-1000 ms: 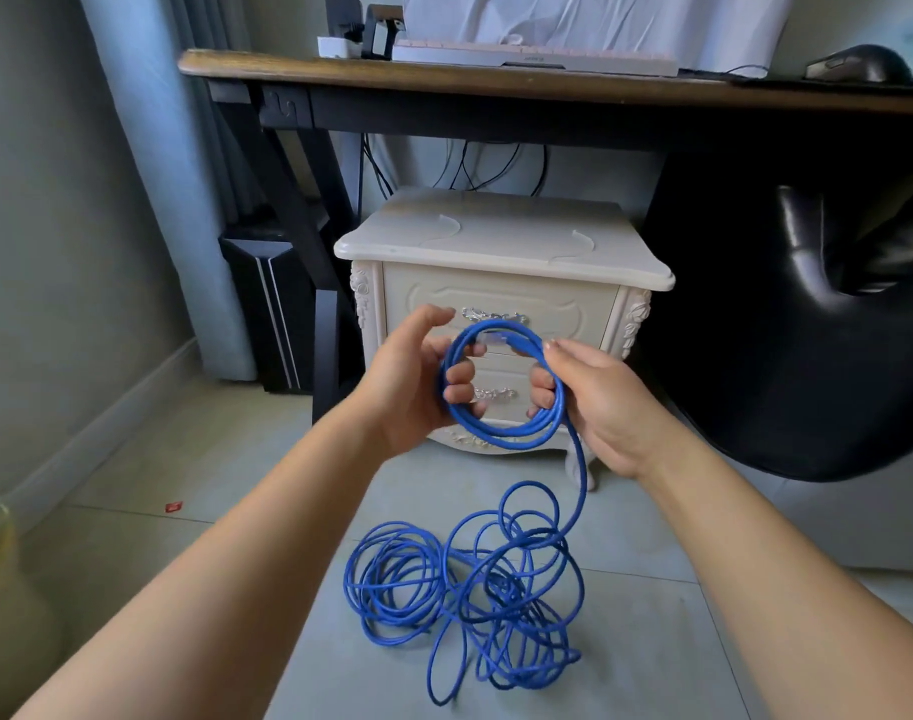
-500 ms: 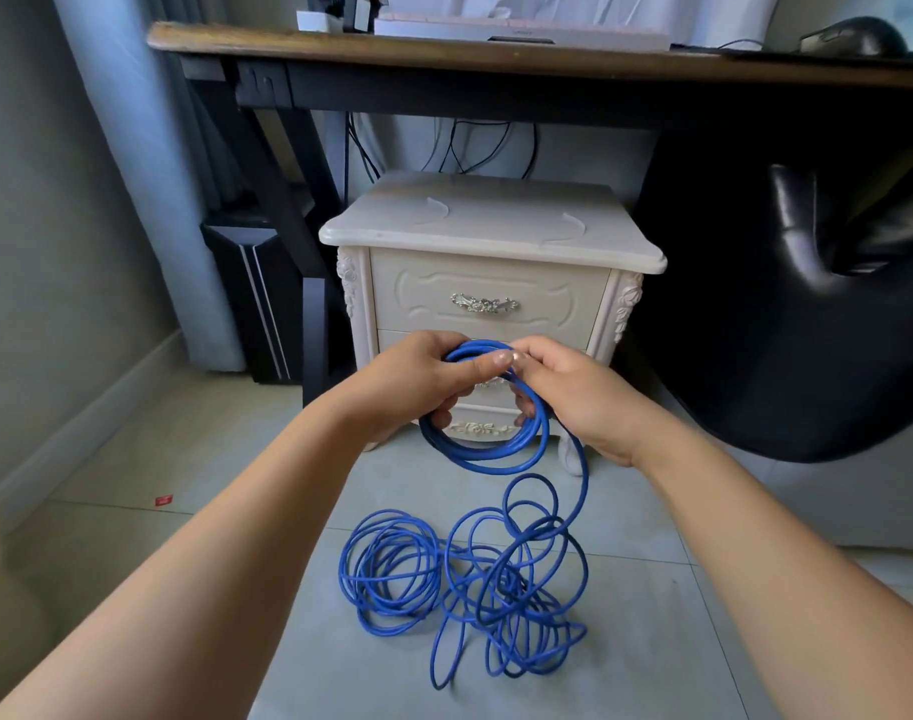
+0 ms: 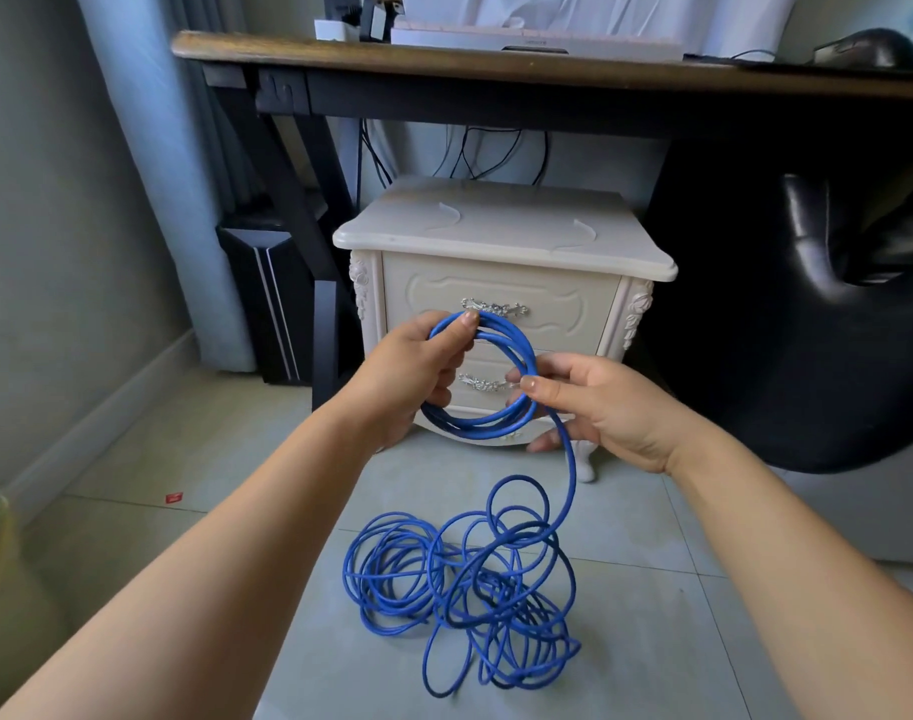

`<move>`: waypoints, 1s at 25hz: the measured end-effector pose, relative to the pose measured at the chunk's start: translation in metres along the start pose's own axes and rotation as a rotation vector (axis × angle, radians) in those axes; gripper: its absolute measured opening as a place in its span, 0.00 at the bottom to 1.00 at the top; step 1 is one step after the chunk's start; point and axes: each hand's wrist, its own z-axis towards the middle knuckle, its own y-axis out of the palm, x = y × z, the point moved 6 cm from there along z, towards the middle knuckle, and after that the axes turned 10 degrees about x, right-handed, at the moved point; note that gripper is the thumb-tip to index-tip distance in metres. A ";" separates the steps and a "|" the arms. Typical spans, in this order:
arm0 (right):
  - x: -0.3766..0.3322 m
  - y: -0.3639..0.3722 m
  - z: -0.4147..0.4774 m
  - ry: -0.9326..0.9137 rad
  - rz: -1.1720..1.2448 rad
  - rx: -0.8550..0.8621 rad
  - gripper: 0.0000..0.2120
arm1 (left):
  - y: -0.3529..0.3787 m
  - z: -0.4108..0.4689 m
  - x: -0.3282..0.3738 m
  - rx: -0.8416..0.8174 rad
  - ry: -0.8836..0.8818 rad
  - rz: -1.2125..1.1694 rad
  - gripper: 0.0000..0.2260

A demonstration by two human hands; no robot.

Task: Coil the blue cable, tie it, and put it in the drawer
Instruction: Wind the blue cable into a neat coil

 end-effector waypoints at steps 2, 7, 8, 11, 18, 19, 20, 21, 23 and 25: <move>0.000 -0.001 0.002 -0.018 0.017 0.057 0.08 | 0.005 0.000 -0.003 0.014 -0.004 -0.027 0.13; -0.004 -0.007 0.006 -0.077 0.287 0.261 0.10 | 0.022 -0.003 -0.002 -0.038 -0.057 -0.196 0.10; -0.006 -0.008 0.006 -0.074 0.342 0.276 0.10 | 0.025 -0.004 -0.001 -0.047 -0.063 -0.232 0.09; -0.010 -0.009 0.006 -0.022 0.520 0.195 0.07 | 0.031 -0.006 -0.001 -0.058 -0.092 -0.316 0.07; -0.003 -0.029 0.010 -0.081 0.393 0.403 0.07 | 0.034 -0.015 -0.038 -0.284 -0.148 0.161 0.26; -0.002 -0.032 0.010 -0.079 0.383 0.431 0.07 | 0.030 -0.018 -0.053 -0.338 -0.167 0.406 0.34; -0.001 -0.035 0.009 -0.075 0.383 0.451 0.07 | 0.029 -0.022 -0.068 -0.400 -0.186 0.641 0.38; 0.000 -0.037 0.009 -0.070 0.391 0.464 0.08 | 0.030 -0.027 -0.081 -0.454 -0.180 0.850 0.37; 0.000 -0.041 0.009 -0.061 0.420 0.474 0.07 | 0.037 -0.031 -0.104 -0.521 -0.110 1.095 0.26; 0.002 -0.046 0.010 -0.060 0.449 0.474 0.08 | 0.045 -0.033 -0.115 -0.531 -0.086 1.076 0.14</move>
